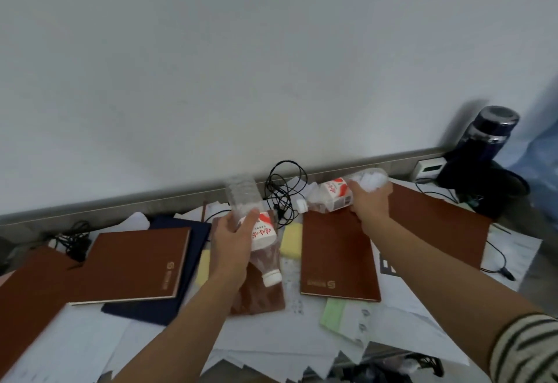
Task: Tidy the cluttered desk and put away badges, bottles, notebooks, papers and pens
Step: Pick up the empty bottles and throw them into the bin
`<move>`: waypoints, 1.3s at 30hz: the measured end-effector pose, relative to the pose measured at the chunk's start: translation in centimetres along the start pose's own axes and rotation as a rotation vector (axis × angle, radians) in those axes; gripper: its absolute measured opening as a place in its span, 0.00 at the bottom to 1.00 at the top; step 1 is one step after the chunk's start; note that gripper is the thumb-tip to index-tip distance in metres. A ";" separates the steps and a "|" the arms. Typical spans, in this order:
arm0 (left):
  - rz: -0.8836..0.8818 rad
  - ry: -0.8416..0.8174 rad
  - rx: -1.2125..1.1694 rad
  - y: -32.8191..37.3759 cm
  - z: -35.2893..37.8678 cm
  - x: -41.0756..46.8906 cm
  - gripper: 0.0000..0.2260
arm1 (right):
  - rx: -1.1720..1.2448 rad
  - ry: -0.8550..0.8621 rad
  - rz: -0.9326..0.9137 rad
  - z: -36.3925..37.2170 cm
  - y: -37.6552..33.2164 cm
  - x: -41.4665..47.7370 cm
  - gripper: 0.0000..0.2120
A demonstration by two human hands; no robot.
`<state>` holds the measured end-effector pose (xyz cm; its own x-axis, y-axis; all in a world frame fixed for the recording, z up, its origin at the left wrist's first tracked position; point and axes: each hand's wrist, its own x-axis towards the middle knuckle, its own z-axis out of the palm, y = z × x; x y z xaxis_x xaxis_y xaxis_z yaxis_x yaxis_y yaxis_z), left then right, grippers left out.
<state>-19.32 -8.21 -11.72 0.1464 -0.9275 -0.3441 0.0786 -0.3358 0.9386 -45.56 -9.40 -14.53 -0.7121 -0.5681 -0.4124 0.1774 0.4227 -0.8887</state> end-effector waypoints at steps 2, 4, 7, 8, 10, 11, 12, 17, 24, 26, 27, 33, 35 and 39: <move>-0.011 -0.012 0.020 -0.4 0.4 -0.9 0.15 | 0.044 -0.007 0.023 1.0 -0.4 0.0 0.52; -0.031 -0.024 0.034 -0.6 0.5 -1.6 0.15 | 0.117 0.001 0.071 1.7 -0.5 0.4 0.56; -0.011 -0.039 0.110 -0.3 0.0 -1.7 0.17 | 0.228 0.048 0.142 2.5 -1.0 0.7 0.58; -0.008 -0.045 0.124 -0.3 -0.2 -1.6 0.18 | 0.281 0.052 0.169 2.5 -1.2 0.7 0.57; -0.009 -0.069 0.141 0.0 -0.4 -1.3 0.18 | 0.397 0.046 0.211 2.3 -1.9 0.8 0.57; -0.015 -0.082 0.137 0.3 -0.4 -1.2 0.18 | 0.444 0.037 0.230 2.1 -2.2 0.8 0.56; -0.021 -0.097 0.124 0.5 -0.4 -1.0 0.19 | 0.456 0.028 0.255 1.8 -2.5 0.8 0.55; -0.081 -0.235 0.054 1.7 0.5 -0.5 0.24 | 0.423 -0.050 0.220 -1.4 -3.0 -1.0 0.41; -0.142 -0.576 0.106 2.1 5.0 -0.7 0.21 | 0.447 -0.031 0.107 -9.0 -0.4 -5.9 0.21; -0.163 -0.714 0.165 1.1 6.9 -1.9 0.21 | 0.422 0.042 0.116 -11.7 1.6 -8.2 0.17; -0.180 -0.767 0.190 0.4 7.8 -3.0 0.19 | 0.430 0.078 0.129 -13.2 2.7 -9.6 0.15; -0.253 -1.064 0.357 -3.4 13.9 -12.5 0.16 | 0.502 0.333 0.072 -23.5 8.9 -18.4 0.14; -0.232 -1.180 0.412 -4.8 15.4 -16.3 0.20 | 0.563 0.410 0.073 -27.0 11.2 -21.8 0.18; -0.251 -1.357 0.527 -8.8 16.7 -26.4 0.19 | 0.628 0.567 0.110 -34.5 17.4 -30.1 0.31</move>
<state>-40.38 16.49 -10.48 -0.8537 -0.1782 -0.4894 -0.4413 -0.2513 0.8614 -44.47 39.45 -10.61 -0.8715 -0.0365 -0.4890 0.4899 -0.1105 -0.8648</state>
